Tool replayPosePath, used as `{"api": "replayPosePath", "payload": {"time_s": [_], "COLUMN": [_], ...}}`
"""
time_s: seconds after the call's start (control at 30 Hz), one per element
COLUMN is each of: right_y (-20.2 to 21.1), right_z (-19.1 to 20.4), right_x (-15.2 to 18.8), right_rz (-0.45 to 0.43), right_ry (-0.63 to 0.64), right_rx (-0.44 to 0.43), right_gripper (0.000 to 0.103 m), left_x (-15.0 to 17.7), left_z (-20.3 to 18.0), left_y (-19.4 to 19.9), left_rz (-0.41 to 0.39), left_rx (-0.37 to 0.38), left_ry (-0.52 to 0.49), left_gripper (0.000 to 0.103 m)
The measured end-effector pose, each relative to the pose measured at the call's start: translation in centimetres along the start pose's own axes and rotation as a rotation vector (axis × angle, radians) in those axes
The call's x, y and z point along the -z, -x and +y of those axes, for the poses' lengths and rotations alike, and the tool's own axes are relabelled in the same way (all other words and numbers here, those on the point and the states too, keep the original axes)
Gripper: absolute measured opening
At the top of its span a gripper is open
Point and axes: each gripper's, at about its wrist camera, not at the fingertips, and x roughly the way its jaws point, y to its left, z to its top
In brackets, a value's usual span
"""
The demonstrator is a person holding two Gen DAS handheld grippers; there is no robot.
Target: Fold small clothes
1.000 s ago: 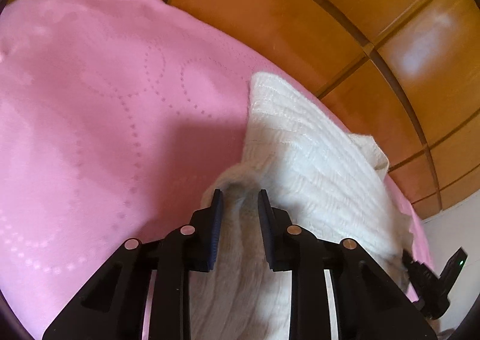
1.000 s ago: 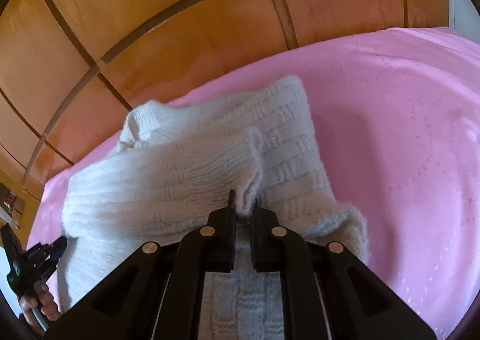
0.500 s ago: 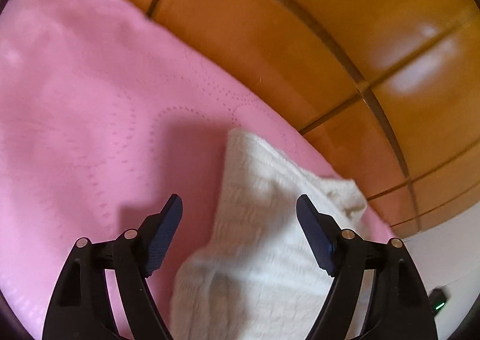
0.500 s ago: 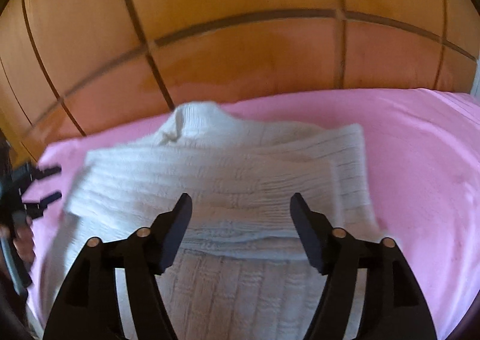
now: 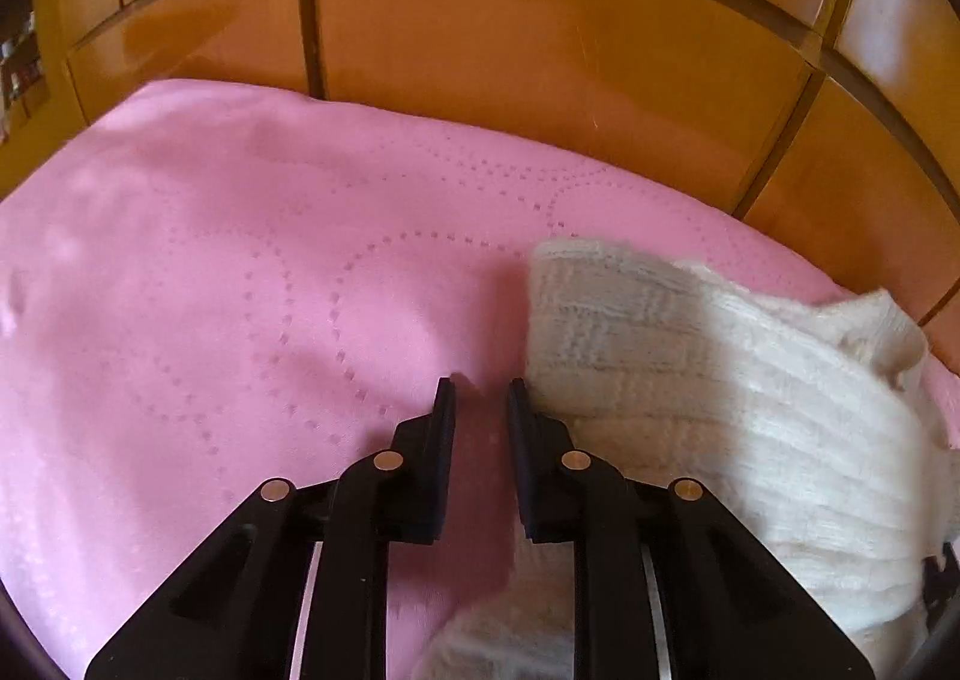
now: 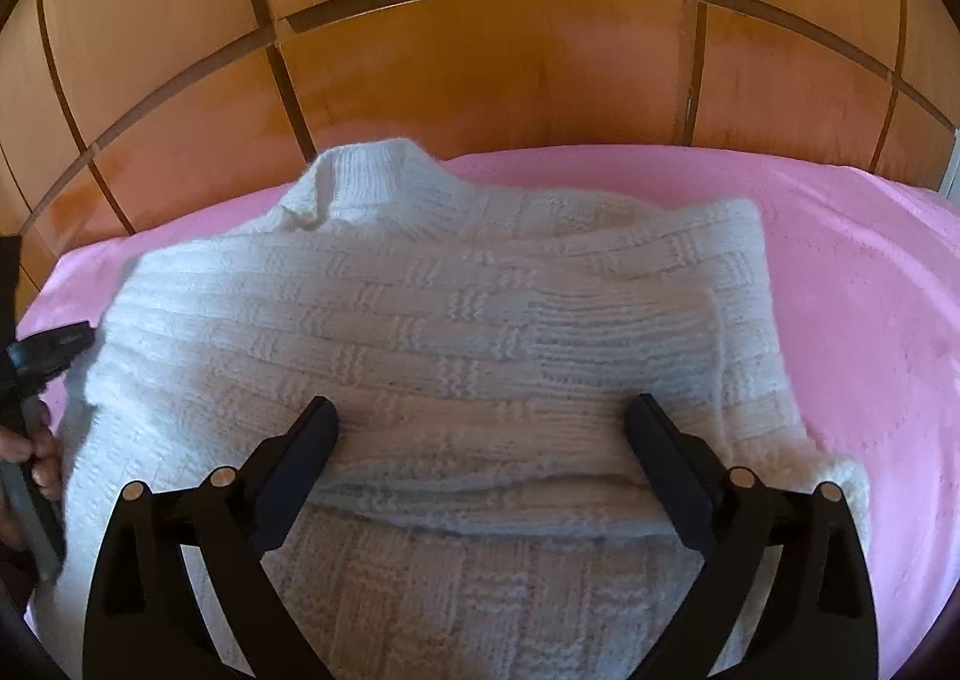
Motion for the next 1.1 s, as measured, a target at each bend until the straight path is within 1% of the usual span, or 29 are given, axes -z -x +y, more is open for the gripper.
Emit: {"api": "replayPosePath", "payload": {"time_s": [0.03,0.07,0.1,0.13,0.17,0.23,0.27,0.33,0.37,0.4,0.47,0.57,0.67,0.77,0.83,0.87,0.97,1.0,1.03,1.07,1.1], "right_y": [0.1,0.1,0.2,0.2,0.1,0.0,-0.2,-0.2,-0.2,-0.3,-0.3,-0.3,-0.3,-0.4,-0.4,-0.4,-0.4,-0.4,-0.4,-0.4,-0.4], "right_z": [-0.1,-0.3,-0.3,-0.4,-0.3,-0.1,0.1,0.0,0.1,0.1,0.1,0.0,0.0,0.0,-0.1,-0.1,0.0,0.0,0.0,0.0,0.0], "right_x": [0.0,0.1,0.1,0.2,0.0,0.0,-0.2,-0.3,-0.3,-0.3,-0.3,-0.4,-0.4,-0.4,-0.4,-0.4,-0.4,-0.4,-0.4,-0.4,-0.4], "right_rz": [-0.001,-0.002,-0.002,-0.003,-0.002,-0.003,-0.003,-0.004,-0.004,-0.004,-0.004,-0.004,-0.005,-0.004,-0.004,-0.004,-0.003,-0.003,-0.003,-0.002,-0.001], "right_ry": [-0.003,-0.005,-0.005,-0.005,-0.005,-0.005,-0.006,-0.007,-0.008,-0.009,-0.009,-0.01,-0.011,-0.011,-0.012,-0.012,-0.011,-0.011,-0.011,-0.012,-0.011], "right_rx": [-0.004,-0.007,-0.009,-0.01,-0.01,-0.012,-0.013,-0.016,-0.017,-0.017,-0.019,-0.02,-0.022,-0.023,-0.024,-0.024,-0.023,-0.024,-0.023,-0.022,-0.022], "right_gripper": [0.098,0.098,0.098,0.099,0.099,0.1,0.1,0.1,0.1,0.1,0.1,0.1,0.101,0.101,0.101,0.101,0.101,0.101,0.101,0.101,0.101], "left_x": [0.0,0.1,0.3,0.5,0.8,1.7,2.2,2.8,3.0,2.8,3.1,3.2,3.3,3.4,3.4,3.5,3.6,3.7,3.7,3.5,3.4], "left_z": [0.0,-0.1,-0.5,-0.8,-1.2,-2.6,-3.4,-4.6,-5.1,-5.9,-6.4,-6.5,-7.4,-7.5,-7.5,-7.5,-7.4,-7.0,-6.6,-6.3,-6.2], "left_y": [1.1,2.6,3.7,4.7,5.7,7.9,8.5,9.2,9.4,9.3,9.7,9.5,8.9,8.4,7.8,7.1,4.3,3.0,2.5,2.5,3.2], "left_rz": [-0.032,-0.093,-0.127,-0.152,-0.176,-0.236,-0.248,-0.254,-0.252,-0.252,-0.259,-0.263,-0.255,-0.247,-0.238,-0.22,-0.126,-0.083,-0.062,-0.061,-0.081], "left_rx": [0.006,0.013,0.025,0.045,0.068,0.112,0.124,0.144,0.164,0.174,0.189,0.193,0.197,0.197,0.184,0.169,0.127,0.12,0.129,0.135,0.113], "left_ry": [0.011,-0.004,-0.022,-0.038,-0.054,-0.127,-0.17,-0.211,-0.221,-0.224,-0.239,-0.265,-0.281,-0.285,-0.289,-0.292,-0.296,-0.276,-0.256,-0.234,-0.228], "left_gripper": [0.018,0.025,0.033,0.054,0.066,0.067,0.068,0.067,0.068,0.068,0.068,0.067,0.068,0.068,0.067,0.067,0.068,0.068,0.069,0.069,0.069]}}
